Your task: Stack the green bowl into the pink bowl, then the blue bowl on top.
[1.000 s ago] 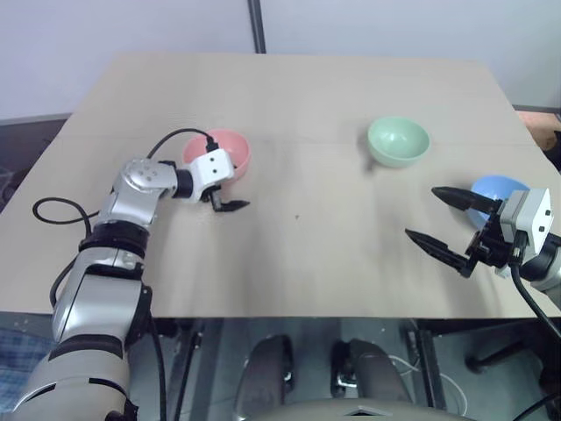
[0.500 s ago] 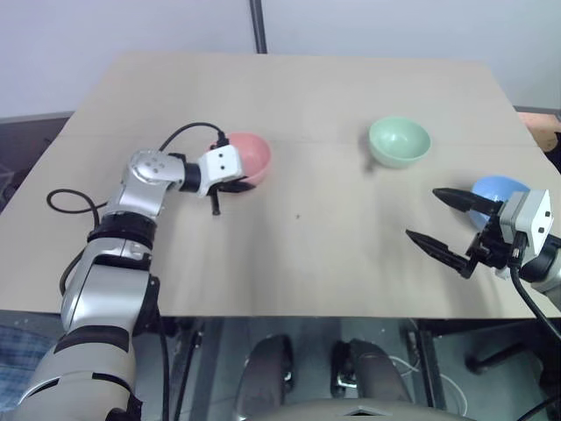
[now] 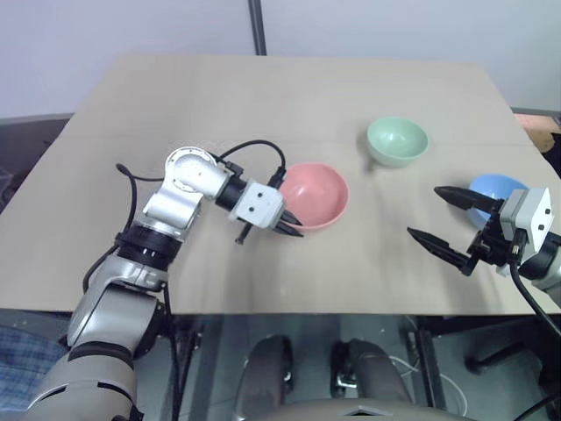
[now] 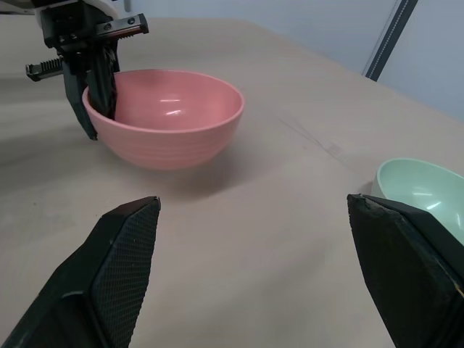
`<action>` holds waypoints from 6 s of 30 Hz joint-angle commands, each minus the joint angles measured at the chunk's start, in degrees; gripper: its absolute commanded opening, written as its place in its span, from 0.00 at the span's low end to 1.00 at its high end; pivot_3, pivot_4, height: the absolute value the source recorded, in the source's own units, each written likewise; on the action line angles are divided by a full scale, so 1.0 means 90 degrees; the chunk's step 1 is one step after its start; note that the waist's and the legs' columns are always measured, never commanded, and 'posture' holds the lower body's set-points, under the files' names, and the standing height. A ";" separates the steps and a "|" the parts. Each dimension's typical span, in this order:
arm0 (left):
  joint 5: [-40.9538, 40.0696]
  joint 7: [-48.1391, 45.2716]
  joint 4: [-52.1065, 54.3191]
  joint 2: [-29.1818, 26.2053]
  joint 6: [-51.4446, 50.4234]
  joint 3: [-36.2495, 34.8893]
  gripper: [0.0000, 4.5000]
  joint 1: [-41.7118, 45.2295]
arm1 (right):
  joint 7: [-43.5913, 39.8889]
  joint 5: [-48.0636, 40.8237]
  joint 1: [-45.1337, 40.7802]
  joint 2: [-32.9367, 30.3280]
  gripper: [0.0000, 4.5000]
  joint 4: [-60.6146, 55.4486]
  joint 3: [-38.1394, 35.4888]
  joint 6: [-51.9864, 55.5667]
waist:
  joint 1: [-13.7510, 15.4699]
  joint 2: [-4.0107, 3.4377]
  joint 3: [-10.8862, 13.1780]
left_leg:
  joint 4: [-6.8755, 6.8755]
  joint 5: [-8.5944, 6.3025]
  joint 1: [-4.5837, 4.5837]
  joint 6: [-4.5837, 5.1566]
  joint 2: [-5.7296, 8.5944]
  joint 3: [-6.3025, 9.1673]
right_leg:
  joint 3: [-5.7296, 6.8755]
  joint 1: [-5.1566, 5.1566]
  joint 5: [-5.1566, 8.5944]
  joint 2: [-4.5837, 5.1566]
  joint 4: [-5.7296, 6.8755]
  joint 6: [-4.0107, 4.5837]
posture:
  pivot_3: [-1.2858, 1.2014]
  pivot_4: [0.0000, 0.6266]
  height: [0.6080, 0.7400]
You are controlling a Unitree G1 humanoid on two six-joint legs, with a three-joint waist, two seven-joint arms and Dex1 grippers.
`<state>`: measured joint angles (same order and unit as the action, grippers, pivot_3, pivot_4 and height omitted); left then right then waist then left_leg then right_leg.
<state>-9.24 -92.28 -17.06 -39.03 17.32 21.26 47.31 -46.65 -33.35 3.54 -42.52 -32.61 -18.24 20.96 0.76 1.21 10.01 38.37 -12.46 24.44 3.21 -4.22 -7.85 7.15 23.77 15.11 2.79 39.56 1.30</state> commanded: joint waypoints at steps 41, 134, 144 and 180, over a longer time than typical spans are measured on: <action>-0.1383 0.2112 0.0156 -0.0994 -0.2555 -0.3113 0.83 -0.1790 | 0.0080 0.0447 -0.0531 -0.0208 1.00 0.0524 0.0335 0.0087 | -0.0021 0.0000 0.0001 | 0.0003 0.0000 0.0007 0.0000 0.0000 0.0002 | -0.0002 0.0014 0.0002 0.0013 0.0017 0.0001 | 0.52 0.24 1.00; -0.2313 0.2178 0.1959 -0.1038 -0.3741 -0.3603 0.84 -0.2973 | -0.1986 0.4074 -0.6025 0.0893 0.64 0.1879 0.4164 0.0782 | -0.0149 -0.0016 0.0011 | -0.0016 0.0018 0.0039 -0.0030 0.0001 -0.0038 | -0.0021 0.0075 -0.0002 0.0026 0.0031 0.0009 | 0.52 0.24 1.00; -0.2570 0.1738 0.1551 -0.1093 -0.3866 -0.3639 0.84 -0.2349 | -0.1163 0.4166 -0.3940 -0.0747 0.64 0.1352 0.2530 0.2000 | -0.0170 -0.0013 0.0011 | -0.0020 0.0017 0.0040 -0.0030 0.0002 -0.0036 | -0.0020 0.0074 0.0001 0.0028 0.0029 0.0005 | 0.52 0.24 1.00; -0.2339 0.1047 0.0883 -0.0943 -0.3360 -0.3311 0.84 -0.1694 | 0.0313 0.3828 -0.1532 -0.1440 0.00 0.1529 0.1312 0.3117 | -0.0150 -0.0012 0.0012 | -0.0020 0.0015 0.0040 -0.0027 0.0002 -0.0036 | -0.0027 0.0075 0.0002 0.0021 0.0023 0.0001 | 0.52 0.24 1.00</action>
<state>-30.26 -82.72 -9.65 -46.62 -13.65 -7.25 32.09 -44.42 1.48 -9.82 -54.77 -18.00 -5.26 49.75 -0.59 1.10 10.11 38.18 -12.32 24.80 2.96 -4.20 -8.17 6.91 24.45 15.13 2.98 39.77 1.31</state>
